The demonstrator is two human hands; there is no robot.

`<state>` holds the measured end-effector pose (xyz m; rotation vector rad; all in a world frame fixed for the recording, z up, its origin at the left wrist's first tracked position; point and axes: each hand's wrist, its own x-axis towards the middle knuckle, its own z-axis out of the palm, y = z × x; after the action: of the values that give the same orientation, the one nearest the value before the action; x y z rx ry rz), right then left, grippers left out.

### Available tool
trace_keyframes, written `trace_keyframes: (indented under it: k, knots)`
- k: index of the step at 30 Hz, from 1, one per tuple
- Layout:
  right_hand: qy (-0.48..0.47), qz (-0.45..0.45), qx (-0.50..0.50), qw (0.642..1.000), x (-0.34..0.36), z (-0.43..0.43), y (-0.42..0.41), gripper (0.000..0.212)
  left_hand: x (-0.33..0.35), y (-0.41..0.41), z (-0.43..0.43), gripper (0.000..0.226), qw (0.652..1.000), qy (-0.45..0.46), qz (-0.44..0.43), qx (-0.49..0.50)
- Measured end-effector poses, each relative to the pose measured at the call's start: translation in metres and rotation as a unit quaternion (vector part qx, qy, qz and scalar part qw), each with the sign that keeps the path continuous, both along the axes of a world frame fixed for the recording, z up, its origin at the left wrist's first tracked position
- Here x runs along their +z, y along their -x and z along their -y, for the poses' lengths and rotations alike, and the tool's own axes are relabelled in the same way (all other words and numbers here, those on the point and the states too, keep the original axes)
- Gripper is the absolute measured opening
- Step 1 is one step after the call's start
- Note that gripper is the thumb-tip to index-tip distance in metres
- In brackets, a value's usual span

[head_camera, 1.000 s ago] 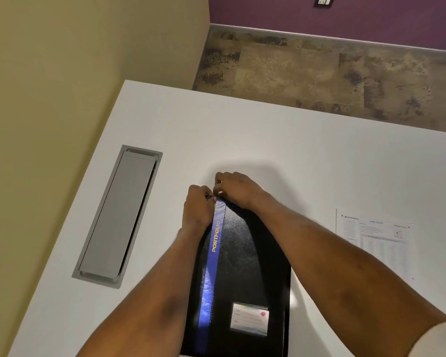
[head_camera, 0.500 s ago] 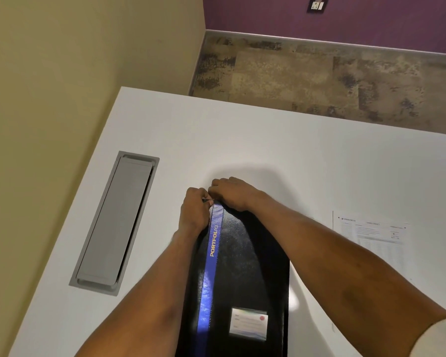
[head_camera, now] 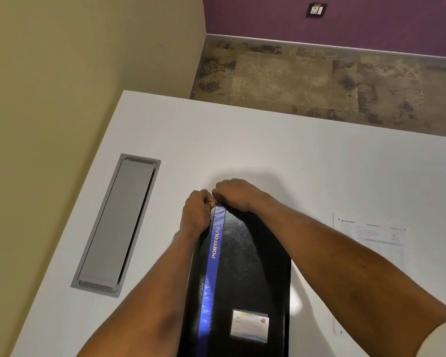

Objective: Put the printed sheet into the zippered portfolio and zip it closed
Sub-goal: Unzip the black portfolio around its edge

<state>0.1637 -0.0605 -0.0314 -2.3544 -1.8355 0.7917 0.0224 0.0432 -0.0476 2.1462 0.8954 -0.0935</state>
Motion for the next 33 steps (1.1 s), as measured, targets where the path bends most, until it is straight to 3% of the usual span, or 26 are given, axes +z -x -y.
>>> trace_keyframes:
  k: [3,12,18,25,33]
  knots:
    - [-0.027,0.026,0.011,0.999,0.0,0.009,-0.004,0.01,-0.002,-0.001,-0.001,0.021,1.0,-0.009,-0.01,-0.004]
    - [-0.024,0.051,-0.014,0.998,0.0,0.071,-0.025,0.012,0.001,-0.007,-0.006,0.023,0.999,0.003,-0.038,-0.014]
    - [-0.004,0.024,-0.148,0.989,0.004,0.134,-0.029,0.014,0.0,-0.007,-0.009,0.025,0.999,0.009,-0.045,-0.02]
    - [-0.017,0.012,-0.348,0.937,0.001,0.199,0.001,0.013,0.0,-0.007,-0.008,0.025,0.998,-0.005,-0.047,-0.03]
    - [-0.062,0.014,-0.45,0.891,-0.012,0.236,0.071,0.01,0.004,-0.008,-0.001,0.024,0.997,-0.035,-0.062,-0.015]
